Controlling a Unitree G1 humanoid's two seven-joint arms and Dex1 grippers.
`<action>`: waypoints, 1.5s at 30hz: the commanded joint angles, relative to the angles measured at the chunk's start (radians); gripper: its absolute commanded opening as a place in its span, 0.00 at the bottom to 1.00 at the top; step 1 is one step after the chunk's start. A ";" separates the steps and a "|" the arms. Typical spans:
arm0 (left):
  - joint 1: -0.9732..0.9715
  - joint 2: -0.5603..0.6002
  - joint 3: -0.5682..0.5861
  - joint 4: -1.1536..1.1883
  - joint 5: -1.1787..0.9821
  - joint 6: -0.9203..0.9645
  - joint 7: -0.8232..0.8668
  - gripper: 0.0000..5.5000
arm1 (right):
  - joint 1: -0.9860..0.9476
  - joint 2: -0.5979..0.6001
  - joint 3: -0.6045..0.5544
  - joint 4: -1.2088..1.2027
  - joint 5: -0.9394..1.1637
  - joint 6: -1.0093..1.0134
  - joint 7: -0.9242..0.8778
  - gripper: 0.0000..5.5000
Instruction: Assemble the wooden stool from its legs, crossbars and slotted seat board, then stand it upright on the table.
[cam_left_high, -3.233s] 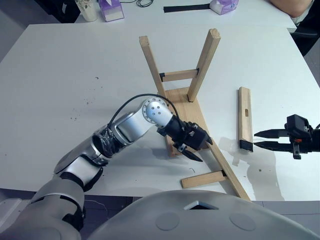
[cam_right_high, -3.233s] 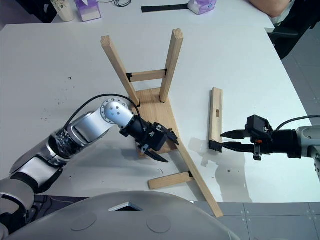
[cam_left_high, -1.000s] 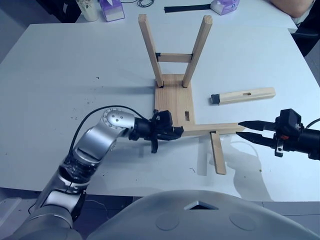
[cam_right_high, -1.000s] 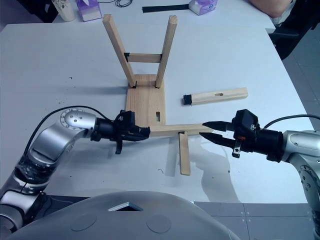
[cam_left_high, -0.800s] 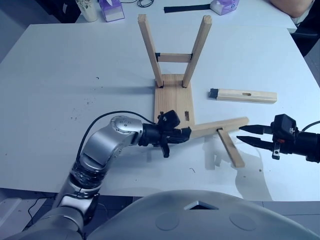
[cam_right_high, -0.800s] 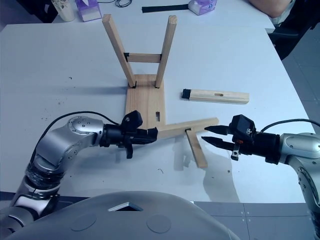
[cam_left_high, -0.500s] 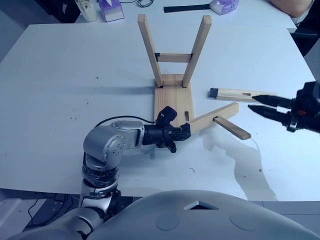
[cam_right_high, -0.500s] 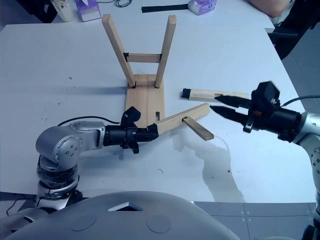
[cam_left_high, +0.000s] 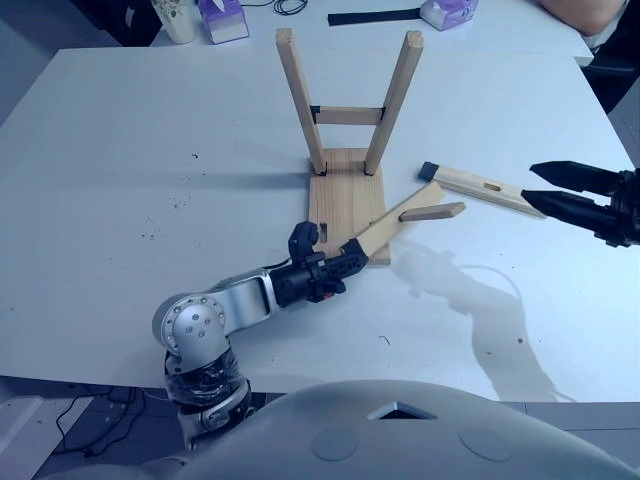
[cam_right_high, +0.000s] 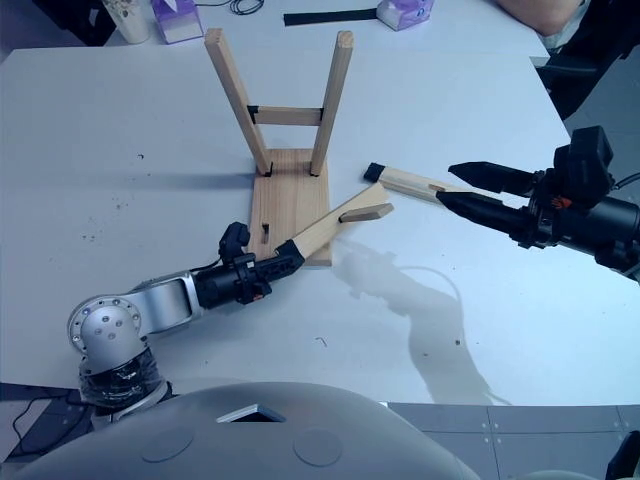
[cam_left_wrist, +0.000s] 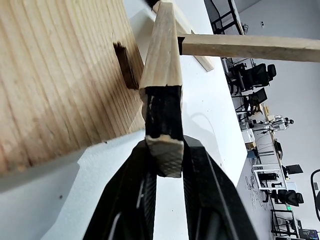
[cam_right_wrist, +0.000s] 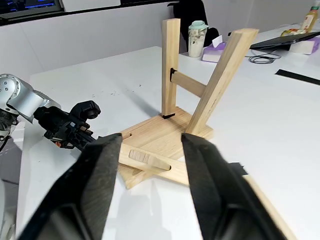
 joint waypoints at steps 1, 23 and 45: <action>0.005 -0.178 0.024 0.001 -0.164 0.011 0.168 0.11 | 0.025 -0.023 0.028 -0.018 -0.063 -0.029 0.025 0.54; 0.090 0.281 -0.348 0.012 -1.005 -0.797 0.843 0.11 | 0.228 0.335 0.257 -0.286 -0.366 -0.213 -0.407 0.72; 0.093 0.449 -0.439 0.051 -1.000 -0.900 0.748 0.11 | -0.019 0.511 0.405 -0.463 -0.289 -0.125 -0.751 0.56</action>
